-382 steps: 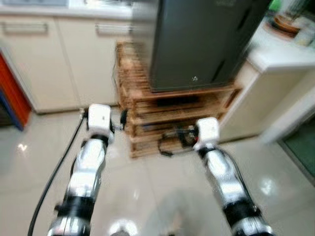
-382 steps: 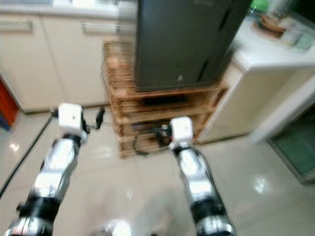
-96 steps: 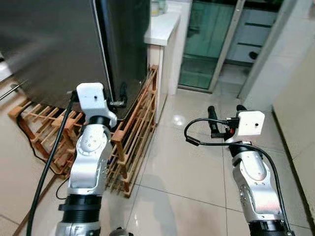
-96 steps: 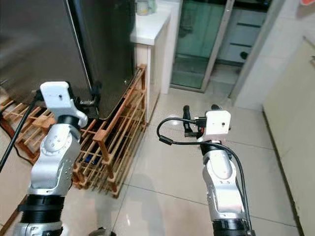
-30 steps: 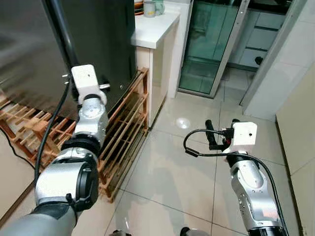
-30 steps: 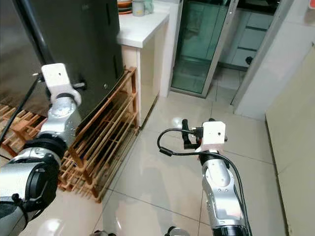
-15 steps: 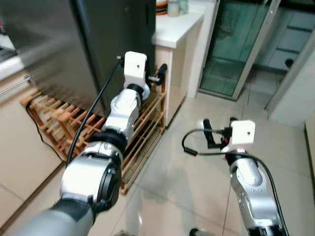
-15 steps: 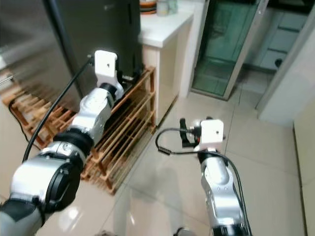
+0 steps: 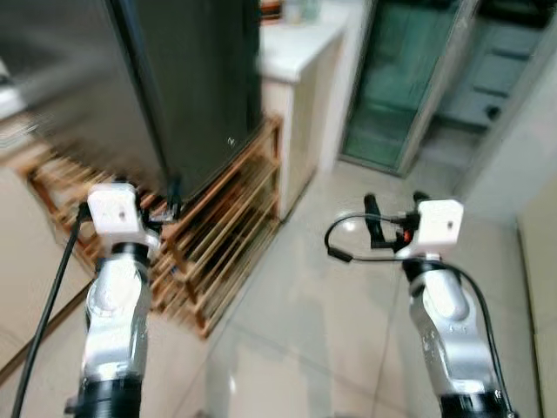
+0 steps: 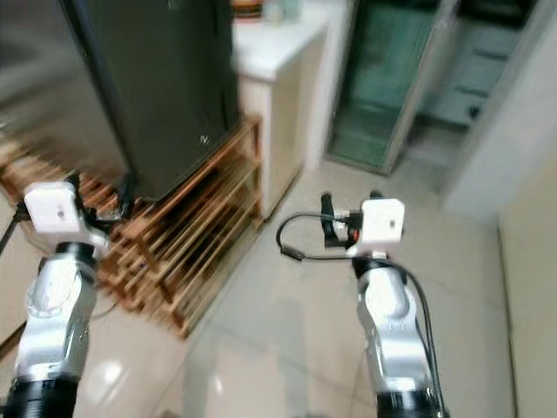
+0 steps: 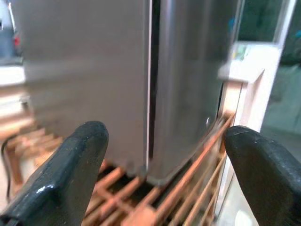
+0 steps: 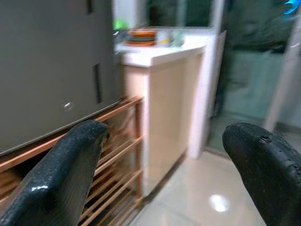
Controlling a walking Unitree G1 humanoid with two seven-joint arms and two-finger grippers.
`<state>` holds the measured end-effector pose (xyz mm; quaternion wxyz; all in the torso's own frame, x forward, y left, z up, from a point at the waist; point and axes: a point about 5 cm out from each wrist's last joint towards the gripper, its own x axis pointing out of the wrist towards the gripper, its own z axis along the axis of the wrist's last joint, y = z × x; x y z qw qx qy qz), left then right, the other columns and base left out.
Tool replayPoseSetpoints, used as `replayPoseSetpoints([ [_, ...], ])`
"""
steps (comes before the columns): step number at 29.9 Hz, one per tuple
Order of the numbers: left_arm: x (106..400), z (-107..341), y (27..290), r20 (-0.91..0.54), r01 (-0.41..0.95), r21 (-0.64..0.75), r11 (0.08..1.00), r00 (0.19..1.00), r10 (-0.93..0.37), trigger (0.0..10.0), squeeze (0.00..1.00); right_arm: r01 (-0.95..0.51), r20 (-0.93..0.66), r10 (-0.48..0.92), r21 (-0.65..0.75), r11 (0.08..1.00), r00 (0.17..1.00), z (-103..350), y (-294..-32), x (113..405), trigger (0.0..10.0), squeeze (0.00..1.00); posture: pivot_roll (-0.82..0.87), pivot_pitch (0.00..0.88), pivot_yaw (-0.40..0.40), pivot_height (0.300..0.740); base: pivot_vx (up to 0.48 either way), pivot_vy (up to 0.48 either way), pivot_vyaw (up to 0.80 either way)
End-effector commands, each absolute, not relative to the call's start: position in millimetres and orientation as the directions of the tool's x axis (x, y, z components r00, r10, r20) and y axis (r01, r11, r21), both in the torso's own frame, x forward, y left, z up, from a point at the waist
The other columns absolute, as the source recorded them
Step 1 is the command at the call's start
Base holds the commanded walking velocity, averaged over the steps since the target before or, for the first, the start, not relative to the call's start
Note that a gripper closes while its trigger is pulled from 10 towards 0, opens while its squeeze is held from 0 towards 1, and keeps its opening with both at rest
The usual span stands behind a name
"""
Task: Restocking fridge
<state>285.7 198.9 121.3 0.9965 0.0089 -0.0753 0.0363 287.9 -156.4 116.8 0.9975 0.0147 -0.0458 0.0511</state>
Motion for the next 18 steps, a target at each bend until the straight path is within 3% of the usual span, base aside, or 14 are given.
replayPoseSetpoints([
  [1,297.8,137.9,183.0,0.198,-0.043,0.018,0.999,0.979,0.039,10.0,0.00,-0.115,0.075,0.111,0.054,0.992,0.991,111.4,-152.8,290.5,10.0,0.00,0.02,0.000,-0.035,0.740,0.000,0.000,0.53],
  [6,312.1,155.3,175.6,0.186,-0.019,-0.016,1.000,0.982,0.021,10.0,0.00,-0.122,0.061,0.119,0.049,0.991,0.991,111.9,-149.0,298.7,10.0,0.00,0.01,0.000,-0.028,0.740,0.440,0.000,0.51],
  [14,320.0,170.3,185.0,0.212,-0.048,-0.014,0.999,0.976,0.050,10.0,0.00,-0.119,0.080,0.116,0.045,0.992,0.990,112.3,-145.6,299.7,10.0,0.00,-0.01,0.000,-0.014,0.740,0.465,0.000,0.00],
  [18,324.8,180.6,186.8,0.227,-0.058,-0.010,0.998,0.972,0.058,10.0,0.00,-0.135,0.087,0.132,0.032,0.990,0.987,113.6,-142.4,301.1,10.0,0.00,-0.01,0.000,-0.016,0.740,0.000,0.470,0.00],
])
